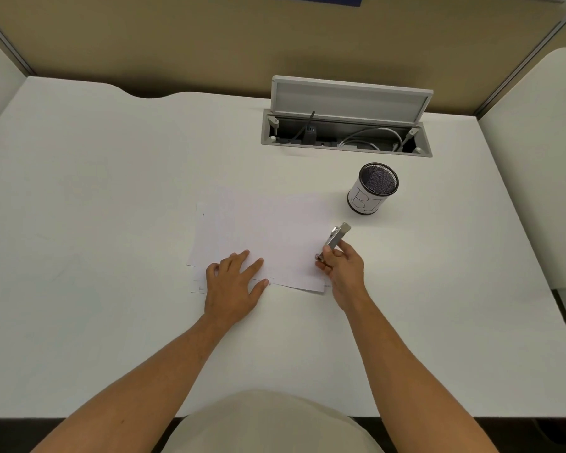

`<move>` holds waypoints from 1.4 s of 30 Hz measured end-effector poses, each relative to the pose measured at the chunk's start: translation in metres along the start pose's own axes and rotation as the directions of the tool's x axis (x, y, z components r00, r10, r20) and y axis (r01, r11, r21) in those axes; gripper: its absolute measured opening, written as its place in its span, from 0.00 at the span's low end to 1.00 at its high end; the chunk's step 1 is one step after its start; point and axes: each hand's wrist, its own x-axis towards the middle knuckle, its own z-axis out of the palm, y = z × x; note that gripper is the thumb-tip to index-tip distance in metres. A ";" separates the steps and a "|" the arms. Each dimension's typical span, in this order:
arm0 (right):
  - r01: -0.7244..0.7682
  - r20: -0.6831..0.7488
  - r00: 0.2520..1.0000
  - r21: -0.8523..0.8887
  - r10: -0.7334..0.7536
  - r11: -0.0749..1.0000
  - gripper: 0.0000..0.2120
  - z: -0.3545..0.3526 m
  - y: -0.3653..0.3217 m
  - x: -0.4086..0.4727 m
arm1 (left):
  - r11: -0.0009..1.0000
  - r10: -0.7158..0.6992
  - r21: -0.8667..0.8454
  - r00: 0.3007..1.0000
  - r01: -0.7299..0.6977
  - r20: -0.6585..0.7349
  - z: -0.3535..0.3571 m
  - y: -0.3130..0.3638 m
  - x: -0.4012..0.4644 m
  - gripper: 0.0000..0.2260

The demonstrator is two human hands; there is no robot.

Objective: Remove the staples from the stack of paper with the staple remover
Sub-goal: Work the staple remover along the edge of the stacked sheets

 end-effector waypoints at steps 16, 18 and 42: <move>-0.071 0.192 0.978 -0.047 0.079 0.996 0.32 0.023 0.020 -0.021 | 0.991 0.068 -0.111 0.996 -0.075 -0.060 0.013 -0.005 -0.010 0.25; -0.060 0.204 0.976 -0.080 0.075 0.995 0.33 0.022 0.021 -0.020 | 0.985 0.100 -0.138 0.994 -0.106 -0.047 0.014 -0.009 -0.009 0.26; 0.339 0.352 0.931 -0.729 -0.099 0.595 0.30 0.040 0.041 -0.016 | 0.945 0.263 -0.183 0.962 -0.272 -0.074 0.011 -0.028 0.001 0.21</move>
